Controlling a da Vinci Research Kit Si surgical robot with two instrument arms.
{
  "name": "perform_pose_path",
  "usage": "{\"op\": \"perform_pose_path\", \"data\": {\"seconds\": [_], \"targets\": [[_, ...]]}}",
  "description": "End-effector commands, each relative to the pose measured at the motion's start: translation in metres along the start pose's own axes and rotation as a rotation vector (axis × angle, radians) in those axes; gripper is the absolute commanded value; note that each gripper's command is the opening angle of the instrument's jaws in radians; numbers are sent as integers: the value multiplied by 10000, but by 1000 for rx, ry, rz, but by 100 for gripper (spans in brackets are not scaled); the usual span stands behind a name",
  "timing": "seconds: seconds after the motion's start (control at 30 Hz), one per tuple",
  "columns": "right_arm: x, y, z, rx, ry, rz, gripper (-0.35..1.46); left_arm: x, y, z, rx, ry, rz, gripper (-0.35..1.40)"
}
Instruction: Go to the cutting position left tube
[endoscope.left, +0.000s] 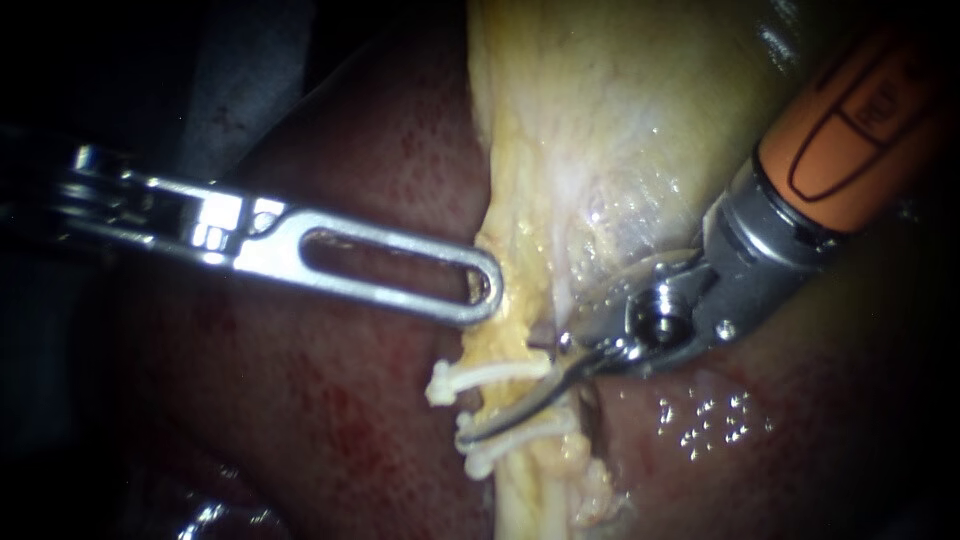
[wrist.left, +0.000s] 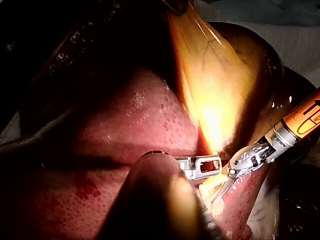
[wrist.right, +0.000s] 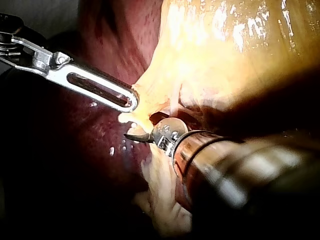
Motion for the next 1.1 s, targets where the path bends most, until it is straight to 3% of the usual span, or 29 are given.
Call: {"op": "perform_pose_path", "data": {"seconds": [0.03, 0.3, 1.1], "targets": [[0, 0, 0, 2, 2, 1, 59, 0, 0, 0, 0, 1, 0, -35], [0, 0, 0, 4, 5, 24, 37, 0, 0, 0, 0, 1, 0, -35], [0, 1, 0, 11, 11, 28, 36, 1, 0, 1, 0, 0, 0, -35]]}}
